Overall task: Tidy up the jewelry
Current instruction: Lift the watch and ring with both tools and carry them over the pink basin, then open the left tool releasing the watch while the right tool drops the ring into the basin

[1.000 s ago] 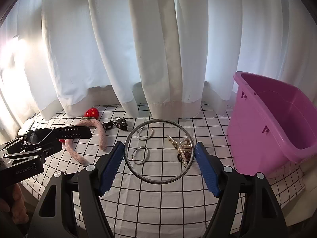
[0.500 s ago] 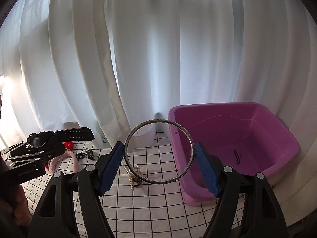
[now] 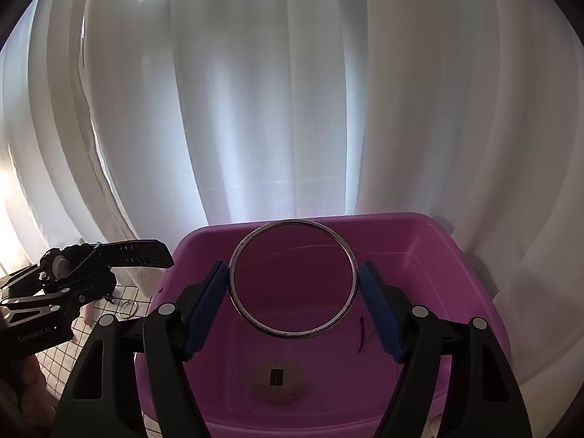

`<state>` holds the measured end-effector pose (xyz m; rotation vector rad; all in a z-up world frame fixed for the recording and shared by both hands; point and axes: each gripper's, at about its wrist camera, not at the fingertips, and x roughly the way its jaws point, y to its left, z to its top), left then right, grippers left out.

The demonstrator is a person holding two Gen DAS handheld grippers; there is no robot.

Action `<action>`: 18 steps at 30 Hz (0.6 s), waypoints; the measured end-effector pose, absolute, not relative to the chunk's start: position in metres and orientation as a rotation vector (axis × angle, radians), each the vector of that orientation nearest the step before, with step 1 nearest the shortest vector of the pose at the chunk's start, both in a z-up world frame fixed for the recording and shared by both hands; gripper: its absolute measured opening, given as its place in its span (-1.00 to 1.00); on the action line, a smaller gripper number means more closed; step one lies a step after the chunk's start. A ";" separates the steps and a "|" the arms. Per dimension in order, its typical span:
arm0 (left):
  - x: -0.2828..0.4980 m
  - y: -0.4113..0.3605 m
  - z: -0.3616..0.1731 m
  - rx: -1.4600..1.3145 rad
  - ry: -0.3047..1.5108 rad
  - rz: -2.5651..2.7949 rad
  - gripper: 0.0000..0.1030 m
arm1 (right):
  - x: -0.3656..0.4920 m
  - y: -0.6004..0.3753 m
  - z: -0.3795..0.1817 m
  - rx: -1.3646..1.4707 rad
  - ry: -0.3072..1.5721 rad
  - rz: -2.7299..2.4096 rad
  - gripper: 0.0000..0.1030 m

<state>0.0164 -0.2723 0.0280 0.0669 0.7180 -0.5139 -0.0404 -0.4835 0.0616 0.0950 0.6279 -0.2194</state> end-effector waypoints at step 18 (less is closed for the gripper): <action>0.058 -0.391 -0.046 0.129 1.075 -0.383 0.25 | -0.005 -0.587 -0.005 0.159 1.011 -0.187 0.38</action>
